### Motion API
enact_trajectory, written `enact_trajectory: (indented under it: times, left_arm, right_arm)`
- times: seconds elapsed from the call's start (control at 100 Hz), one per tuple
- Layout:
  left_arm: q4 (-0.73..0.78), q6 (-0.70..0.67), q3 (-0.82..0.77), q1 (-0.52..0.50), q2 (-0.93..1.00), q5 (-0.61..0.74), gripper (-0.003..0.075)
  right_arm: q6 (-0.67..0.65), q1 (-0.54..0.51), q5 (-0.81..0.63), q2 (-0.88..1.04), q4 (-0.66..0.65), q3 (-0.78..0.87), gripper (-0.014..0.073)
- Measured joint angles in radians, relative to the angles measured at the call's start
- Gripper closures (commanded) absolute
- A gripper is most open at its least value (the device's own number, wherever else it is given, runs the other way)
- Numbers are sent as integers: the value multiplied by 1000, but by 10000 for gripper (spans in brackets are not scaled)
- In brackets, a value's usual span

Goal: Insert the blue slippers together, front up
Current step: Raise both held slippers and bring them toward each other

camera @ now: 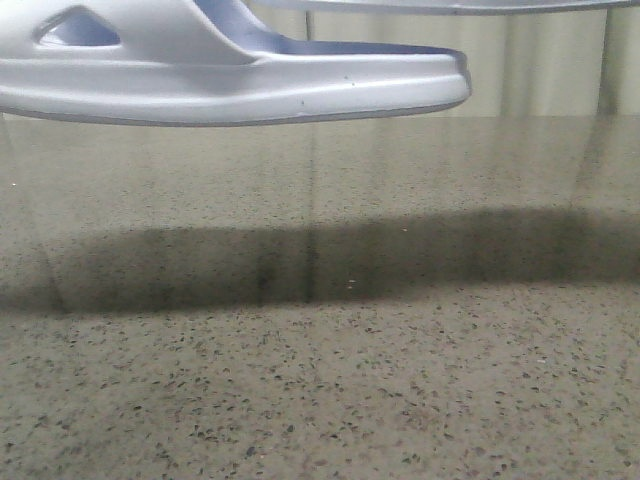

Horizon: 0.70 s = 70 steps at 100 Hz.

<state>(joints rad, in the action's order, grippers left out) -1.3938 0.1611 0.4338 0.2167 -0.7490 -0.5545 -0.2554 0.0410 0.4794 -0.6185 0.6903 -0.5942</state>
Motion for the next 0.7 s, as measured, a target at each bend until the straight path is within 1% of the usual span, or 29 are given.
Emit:
enact_trajectory:
  times: [0.21, 0.51, 0.7]
  left_arm:
    - [-36, 24, 0, 0, 0, -7, 704]
    - [-51, 41, 0, 0, 0, -42, 704]
    - [-65, 41, 0, 0, 0, -81, 704]
  right_arm:
    - [0, 0, 57, 0, 1, 0, 701]
    - [0, 0, 65, 0, 14, 0, 701]
    - [58, 0, 67, 0, 89, 0, 701]
